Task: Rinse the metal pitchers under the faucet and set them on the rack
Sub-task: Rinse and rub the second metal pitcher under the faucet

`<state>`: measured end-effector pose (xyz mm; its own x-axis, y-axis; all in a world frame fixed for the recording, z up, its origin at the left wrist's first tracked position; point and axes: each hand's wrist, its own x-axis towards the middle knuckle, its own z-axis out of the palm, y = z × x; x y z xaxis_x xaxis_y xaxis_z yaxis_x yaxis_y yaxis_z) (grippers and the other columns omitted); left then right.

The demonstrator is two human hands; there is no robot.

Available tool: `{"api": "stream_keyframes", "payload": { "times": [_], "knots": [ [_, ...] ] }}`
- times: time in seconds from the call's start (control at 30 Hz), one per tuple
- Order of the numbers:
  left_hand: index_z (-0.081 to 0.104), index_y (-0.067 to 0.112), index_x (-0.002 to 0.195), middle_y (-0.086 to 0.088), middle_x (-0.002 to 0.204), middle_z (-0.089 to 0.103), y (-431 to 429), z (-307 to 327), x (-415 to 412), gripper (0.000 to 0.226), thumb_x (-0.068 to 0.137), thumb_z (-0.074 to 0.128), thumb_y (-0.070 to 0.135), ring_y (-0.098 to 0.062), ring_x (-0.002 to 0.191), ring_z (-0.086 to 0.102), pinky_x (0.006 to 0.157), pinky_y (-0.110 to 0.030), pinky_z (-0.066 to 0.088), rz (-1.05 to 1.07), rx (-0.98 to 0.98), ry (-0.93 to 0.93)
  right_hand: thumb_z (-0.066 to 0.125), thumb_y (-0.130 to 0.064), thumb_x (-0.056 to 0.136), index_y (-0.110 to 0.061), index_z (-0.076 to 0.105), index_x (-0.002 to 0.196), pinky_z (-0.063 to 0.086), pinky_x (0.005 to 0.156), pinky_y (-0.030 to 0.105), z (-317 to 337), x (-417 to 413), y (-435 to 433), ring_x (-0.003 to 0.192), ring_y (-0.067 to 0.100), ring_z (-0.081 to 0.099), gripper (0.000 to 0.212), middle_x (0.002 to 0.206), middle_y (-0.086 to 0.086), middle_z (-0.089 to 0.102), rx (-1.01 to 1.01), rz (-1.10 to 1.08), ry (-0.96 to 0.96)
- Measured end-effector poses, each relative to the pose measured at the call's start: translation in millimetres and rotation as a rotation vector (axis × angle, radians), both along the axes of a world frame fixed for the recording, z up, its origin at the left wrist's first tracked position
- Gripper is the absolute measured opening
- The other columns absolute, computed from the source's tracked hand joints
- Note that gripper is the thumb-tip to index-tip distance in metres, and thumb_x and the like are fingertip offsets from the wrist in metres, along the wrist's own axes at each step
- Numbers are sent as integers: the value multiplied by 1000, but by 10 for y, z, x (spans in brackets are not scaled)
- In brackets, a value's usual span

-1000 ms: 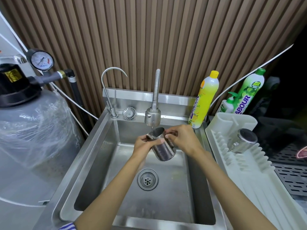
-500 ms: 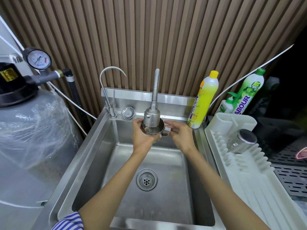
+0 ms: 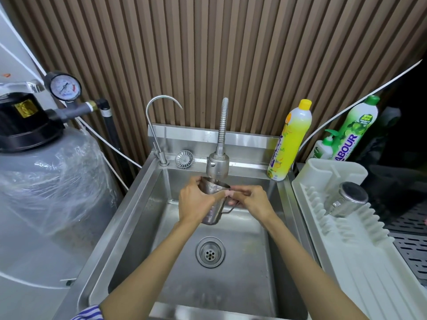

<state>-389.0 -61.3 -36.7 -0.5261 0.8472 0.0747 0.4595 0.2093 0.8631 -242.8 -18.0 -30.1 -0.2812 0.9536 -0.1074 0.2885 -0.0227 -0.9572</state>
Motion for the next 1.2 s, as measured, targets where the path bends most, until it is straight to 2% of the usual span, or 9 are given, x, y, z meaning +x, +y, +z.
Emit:
{"api": "stream_keyframes", "payload": {
  "times": [0.13, 0.23, 0.3, 0.4, 0.57, 0.73, 0.87, 0.97, 1.2],
  "knots": [
    [62, 18, 77, 9, 76, 67, -18, -23, 12, 43, 52, 87, 42, -10, 77, 63, 71, -23, 49, -11, -115, -404, 66, -11, 84, -3, 71, 98, 49, 55, 9, 108, 45, 60, 44, -3, 58, 17, 67, 9, 69, 146, 18, -241],
    [69, 12, 79, -1, 75, 72, -37, -92, 14, 20, 63, 81, 12, -16, 73, 63, 69, -19, 51, -187, -128, -819, 66, -16, 84, -7, 72, 99, 49, 58, 15, 200, 32, 70, 50, 1, 60, 18, 65, 2, 67, 240, 59, -398],
    [68, 4, 87, -5, 80, 72, -25, -140, 16, 21, 68, 73, -3, -18, 78, 63, 68, -16, 51, -262, -94, -982, 66, -17, 84, -9, 72, 101, 53, 68, 20, 264, 17, 56, 65, 9, 68, 20, 80, 4, 72, 309, 72, -460],
    [57, -6, 106, -17, 98, 67, 32, -194, 50, 42, 66, 68, -17, -26, 93, 61, 78, -22, 50, -261, -15, -1047, 63, -16, 84, -13, 70, 106, 52, 85, 29, 345, 24, 18, 91, 19, 67, 23, 99, 6, 73, 438, 103, -562],
    [39, 18, 95, -4, 100, 59, 149, -221, 124, 65, 57, 71, -24, -11, 92, 59, 74, -20, 45, -141, 123, -867, 57, 2, 82, -11, 66, 113, 53, 90, 32, 347, 113, 17, 97, 17, 66, 35, 103, 8, 72, 443, 135, -507],
    [38, 25, 94, 1, 104, 57, 212, -201, 108, 73, 51, 78, -18, -5, 95, 56, 79, -17, 46, -119, 212, -675, 52, 11, 79, -11, 62, 115, 47, 89, 15, 273, 106, 2, 101, 12, 63, 43, 107, 5, 69, 434, 91, -366],
    [40, 21, 104, 5, 104, 56, 182, -91, 38, 76, 50, 84, -8, 2, 93, 55, 71, -2, 43, -135, 243, -455, 58, 11, 79, -12, 60, 116, 47, 86, 12, 171, 33, -48, 91, 10, 64, 44, 100, 4, 70, 333, -2, -230],
    [42, 19, 108, 6, 102, 55, 120, -26, -19, 76, 49, 87, 1, -9, 95, 54, 78, -12, 39, -128, 216, -275, 62, 7, 80, -5, 59, 115, 49, 82, 17, 81, -39, -89, 90, 19, 66, 37, 96, 14, 71, 209, -35, -115],
    [53, 13, 112, 8, 96, 56, -3, 10, -130, 77, 47, 91, 31, -9, 92, 54, 82, -17, 40, -66, 111, -29, 67, 1, 79, -3, 66, 104, 51, 72, 12, -17, -125, -127, 78, 15, 63, 26, 82, 9, 67, 99, -58, -75]
  ]
}}
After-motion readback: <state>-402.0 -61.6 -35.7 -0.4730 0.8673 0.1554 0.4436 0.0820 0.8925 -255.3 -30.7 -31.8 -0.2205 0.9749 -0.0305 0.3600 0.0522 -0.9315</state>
